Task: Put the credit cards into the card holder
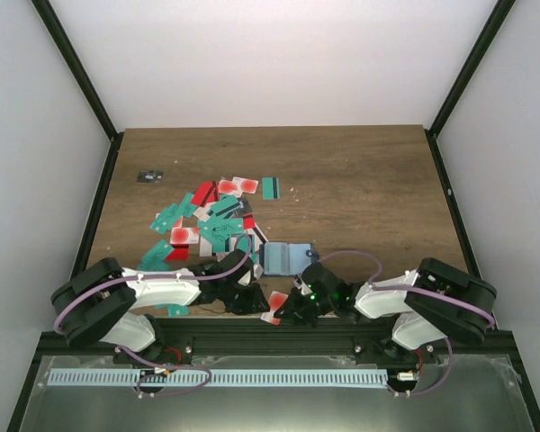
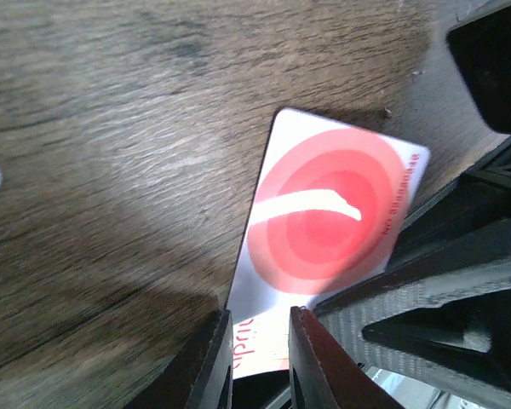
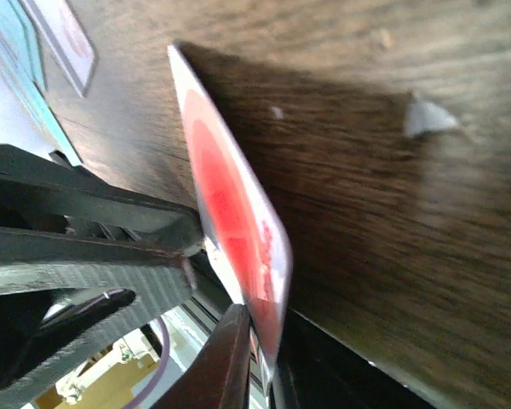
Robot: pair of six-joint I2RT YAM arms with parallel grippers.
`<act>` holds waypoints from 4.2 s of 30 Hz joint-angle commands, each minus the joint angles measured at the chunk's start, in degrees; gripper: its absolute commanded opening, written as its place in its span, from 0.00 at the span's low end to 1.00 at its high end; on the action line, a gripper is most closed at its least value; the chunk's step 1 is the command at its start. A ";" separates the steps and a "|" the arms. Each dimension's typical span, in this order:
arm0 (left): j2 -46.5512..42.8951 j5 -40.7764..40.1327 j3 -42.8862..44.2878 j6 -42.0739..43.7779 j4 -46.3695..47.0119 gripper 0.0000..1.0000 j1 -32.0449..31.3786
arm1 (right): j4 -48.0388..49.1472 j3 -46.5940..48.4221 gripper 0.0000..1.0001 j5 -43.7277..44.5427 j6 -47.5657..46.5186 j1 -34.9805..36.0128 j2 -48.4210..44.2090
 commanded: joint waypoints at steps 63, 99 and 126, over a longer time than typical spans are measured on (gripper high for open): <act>14.23 1.79 24.02 23.06 -18.13 0.17 22.50 | -25.64 22.47 0.01 -27.49 -55.74 -36.99 12.72; 19.64 4.22 24.14 19.85 -13.85 0.16 21.33 | -18.39 22.34 0.01 -38.60 -51.96 -36.95 22.20; 21.75 5.44 26.34 22.16 -15.68 0.15 21.14 | -26.30 31.51 0.03 -38.79 -56.22 -33.95 29.67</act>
